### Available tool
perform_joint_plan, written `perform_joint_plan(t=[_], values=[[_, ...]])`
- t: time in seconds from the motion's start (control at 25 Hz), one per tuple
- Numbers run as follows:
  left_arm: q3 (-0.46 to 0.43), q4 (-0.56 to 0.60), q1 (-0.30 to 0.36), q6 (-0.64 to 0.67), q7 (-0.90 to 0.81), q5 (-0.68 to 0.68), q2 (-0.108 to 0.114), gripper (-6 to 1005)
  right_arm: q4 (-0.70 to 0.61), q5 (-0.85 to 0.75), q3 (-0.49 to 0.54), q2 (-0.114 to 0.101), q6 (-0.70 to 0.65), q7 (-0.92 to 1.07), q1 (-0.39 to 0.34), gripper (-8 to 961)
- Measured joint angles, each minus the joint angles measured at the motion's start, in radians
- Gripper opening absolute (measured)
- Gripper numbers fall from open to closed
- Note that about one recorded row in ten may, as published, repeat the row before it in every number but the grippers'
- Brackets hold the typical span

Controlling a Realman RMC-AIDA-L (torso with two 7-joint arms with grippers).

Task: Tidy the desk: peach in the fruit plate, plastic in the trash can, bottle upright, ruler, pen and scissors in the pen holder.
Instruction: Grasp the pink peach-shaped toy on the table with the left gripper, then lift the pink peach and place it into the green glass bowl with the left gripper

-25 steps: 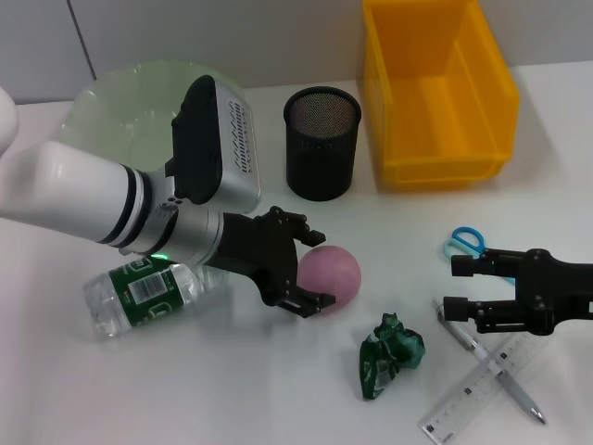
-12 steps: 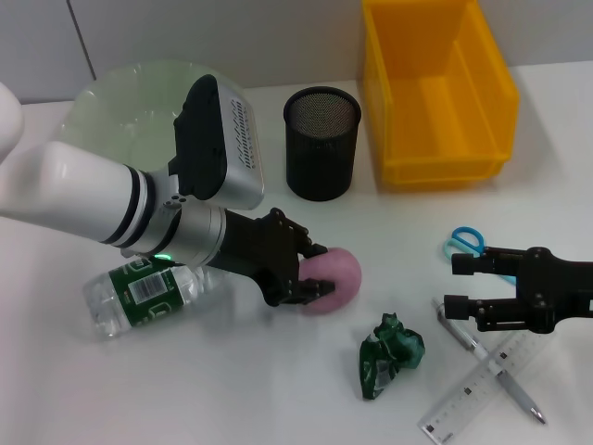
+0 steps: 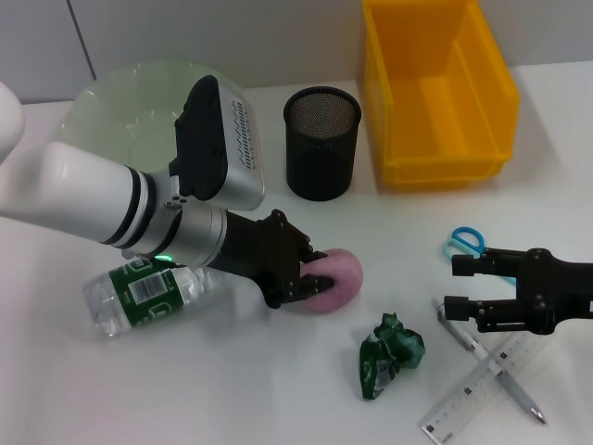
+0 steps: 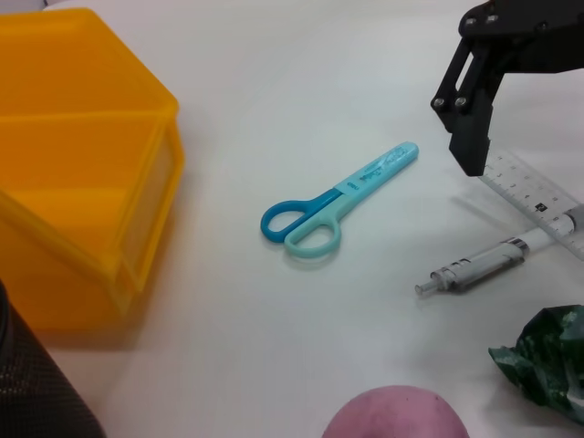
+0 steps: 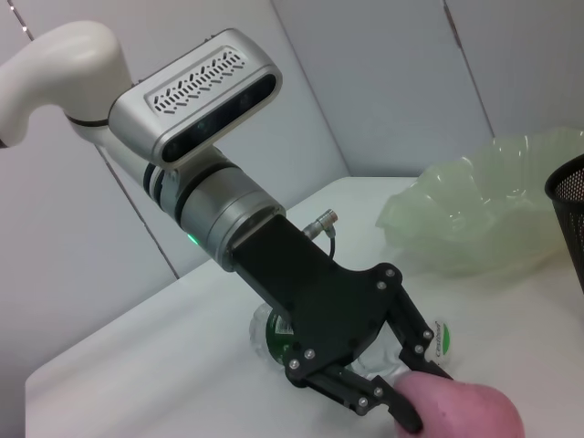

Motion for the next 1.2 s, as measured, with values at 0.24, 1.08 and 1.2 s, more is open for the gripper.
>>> perform_joint_plan(t=[0.24,1.08,1.2], values=[[0.000,0.004,0.003,0.002,-0.003,0.000,0.000,242,0.002,0.000,0.000,0.000,0.000,0.000,-0.002,827],[0.003,0.009,0.003,0.002,-0.004,0.000,0.000,88,0.003,0.000,0.000,0.002,0.010,0.000,-0.003,827],[0.002,0.015,0.005,0.002,-0.004,-0.017,0.000,57,0.003,0.000,0.000,0.001,0.011,0.000,-0.002,827]])
